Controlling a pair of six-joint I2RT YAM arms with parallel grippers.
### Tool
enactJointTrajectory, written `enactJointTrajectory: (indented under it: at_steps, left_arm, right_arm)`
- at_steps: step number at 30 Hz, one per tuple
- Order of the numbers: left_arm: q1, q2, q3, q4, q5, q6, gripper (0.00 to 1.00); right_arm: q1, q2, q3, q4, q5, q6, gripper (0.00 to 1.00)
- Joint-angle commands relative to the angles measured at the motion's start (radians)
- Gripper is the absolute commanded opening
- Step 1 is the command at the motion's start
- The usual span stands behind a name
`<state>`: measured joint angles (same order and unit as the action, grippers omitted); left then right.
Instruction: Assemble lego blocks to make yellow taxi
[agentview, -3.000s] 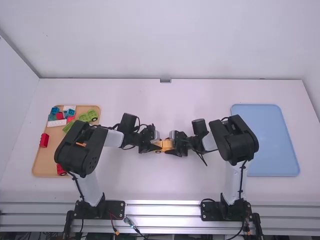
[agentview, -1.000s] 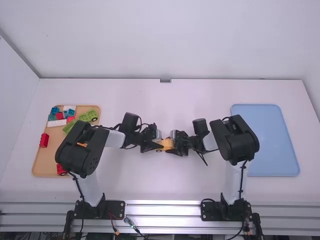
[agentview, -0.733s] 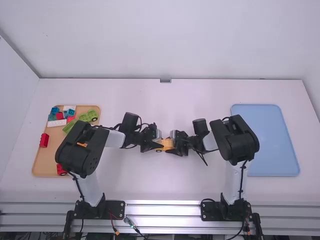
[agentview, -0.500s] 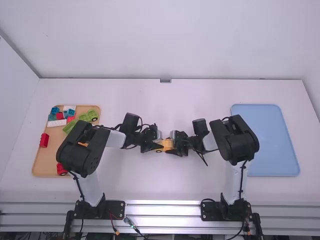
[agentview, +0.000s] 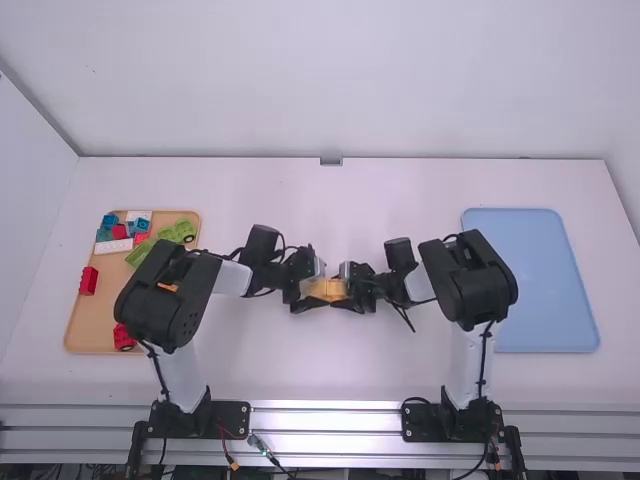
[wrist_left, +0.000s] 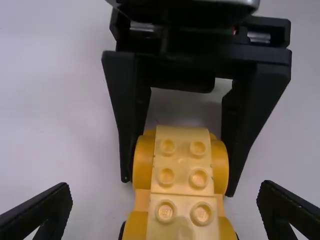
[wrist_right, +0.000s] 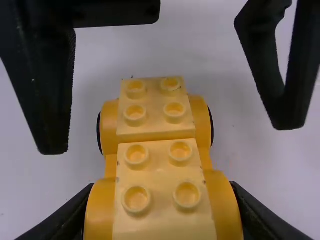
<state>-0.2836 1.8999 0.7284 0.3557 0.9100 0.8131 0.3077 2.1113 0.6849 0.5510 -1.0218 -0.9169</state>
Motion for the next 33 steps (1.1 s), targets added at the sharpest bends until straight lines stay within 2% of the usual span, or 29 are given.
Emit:
enactJointTrajectory:
  at_steps: [1, 5, 6, 7, 8, 13, 27, 33]
  left_arm:
    - [0.016, -0.047, 0.000, 0.001, 0.065, -0.062, 0.99]
    - [0.047, -0.138, 0.000, -0.016, 0.149, -0.065, 0.99]
    - [0.050, -0.152, 0.000, -0.023, 0.148, -0.065, 0.82]
    - [0.049, -0.163, 0.000, -0.032, 0.143, -0.066, 0.08]
    - [0.046, -0.165, 0.000, -0.044, 0.129, -0.066, 0.03]
    - [0.016, -0.141, 0.000, -0.148, 0.034, -0.054, 0.02]
    - [0.009, 0.036, 0.000, -0.194, -0.161, -0.065, 0.02]
    - [0.009, 0.098, 0.000, -0.183, -0.166, -0.065, 0.02]
  right_arm:
    - [0.006, 0.010, -0.010, -0.007, 0.002, 0.000, 0.28]
    - [0.006, 0.010, -0.010, -0.007, 0.001, 0.000, 0.27]
    - [0.006, 0.010, -0.010, -0.006, 0.001, 0.000, 0.28]
    - [0.006, 0.010, -0.010, -0.006, 0.001, 0.001, 0.27]
    - [0.006, 0.010, -0.010, -0.006, 0.001, 0.001, 0.28]
    - [0.005, 0.010, -0.010, -0.006, 0.002, 0.001, 0.28]
    - [0.002, 0.010, -0.010, -0.006, 0.001, 0.004, 0.27]
    - [-0.003, 0.010, -0.010, -0.006, 0.002, 0.003, 0.27]
